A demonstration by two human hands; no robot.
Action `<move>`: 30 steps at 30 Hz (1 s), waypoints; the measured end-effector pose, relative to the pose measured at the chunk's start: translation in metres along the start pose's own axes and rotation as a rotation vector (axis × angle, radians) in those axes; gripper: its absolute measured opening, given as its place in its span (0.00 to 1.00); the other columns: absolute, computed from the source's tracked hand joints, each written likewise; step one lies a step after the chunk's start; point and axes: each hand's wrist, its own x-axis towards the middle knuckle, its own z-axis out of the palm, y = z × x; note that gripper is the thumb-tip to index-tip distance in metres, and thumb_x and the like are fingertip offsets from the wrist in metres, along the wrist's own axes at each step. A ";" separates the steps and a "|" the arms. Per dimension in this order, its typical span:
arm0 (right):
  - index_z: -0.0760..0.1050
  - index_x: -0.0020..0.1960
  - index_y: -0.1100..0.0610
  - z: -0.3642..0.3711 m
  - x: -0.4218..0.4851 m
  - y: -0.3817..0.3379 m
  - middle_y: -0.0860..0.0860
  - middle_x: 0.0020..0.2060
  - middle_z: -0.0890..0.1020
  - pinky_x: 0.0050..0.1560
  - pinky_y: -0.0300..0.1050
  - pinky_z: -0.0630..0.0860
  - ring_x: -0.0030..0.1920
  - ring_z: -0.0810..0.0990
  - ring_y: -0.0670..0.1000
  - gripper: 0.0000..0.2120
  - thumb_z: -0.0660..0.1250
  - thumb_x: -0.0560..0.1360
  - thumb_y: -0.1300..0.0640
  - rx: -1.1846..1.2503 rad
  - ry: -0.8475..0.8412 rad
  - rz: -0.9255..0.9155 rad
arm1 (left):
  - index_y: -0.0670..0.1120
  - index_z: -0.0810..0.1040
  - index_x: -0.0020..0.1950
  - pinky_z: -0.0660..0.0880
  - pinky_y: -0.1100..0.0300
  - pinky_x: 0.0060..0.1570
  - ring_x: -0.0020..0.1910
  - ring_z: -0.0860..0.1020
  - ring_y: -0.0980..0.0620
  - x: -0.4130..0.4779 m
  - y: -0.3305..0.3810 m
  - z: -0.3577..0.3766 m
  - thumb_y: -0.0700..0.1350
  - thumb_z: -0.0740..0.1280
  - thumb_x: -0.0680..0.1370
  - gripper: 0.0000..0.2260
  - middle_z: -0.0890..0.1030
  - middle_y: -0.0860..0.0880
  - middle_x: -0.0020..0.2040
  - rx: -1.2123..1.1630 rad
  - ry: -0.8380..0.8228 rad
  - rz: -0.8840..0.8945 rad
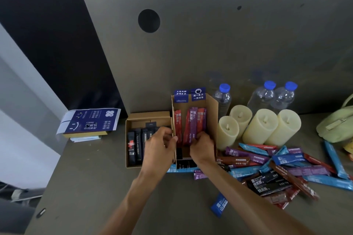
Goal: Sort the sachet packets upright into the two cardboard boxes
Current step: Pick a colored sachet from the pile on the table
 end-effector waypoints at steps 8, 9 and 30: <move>0.73 0.60 0.56 0.002 0.009 0.004 0.52 0.54 0.82 0.58 0.46 0.80 0.55 0.82 0.51 0.10 0.64 0.80 0.61 -0.166 -0.065 -0.072 | 0.48 0.78 0.54 0.71 0.77 0.40 0.45 0.76 0.69 0.004 -0.004 -0.002 0.44 0.68 0.79 0.04 0.80 0.57 0.43 -0.029 -0.016 0.004; 0.73 0.61 0.56 0.003 0.011 0.004 0.53 0.55 0.82 0.58 0.47 0.80 0.55 0.82 0.52 0.10 0.64 0.80 0.61 -0.219 -0.074 -0.077 | 0.48 0.78 0.54 0.71 0.77 0.39 0.45 0.76 0.69 0.004 -0.004 -0.002 0.44 0.68 0.79 0.04 0.80 0.57 0.43 -0.031 -0.019 0.004; 0.75 0.57 0.58 0.001 0.019 -0.008 0.54 0.50 0.84 0.50 0.45 0.83 0.50 0.84 0.52 0.09 0.69 0.78 0.58 -0.234 0.021 -0.183 | 0.49 0.78 0.53 0.71 0.77 0.40 0.44 0.77 0.68 0.002 -0.001 0.000 0.45 0.67 0.80 0.03 0.80 0.57 0.42 -0.018 -0.022 0.007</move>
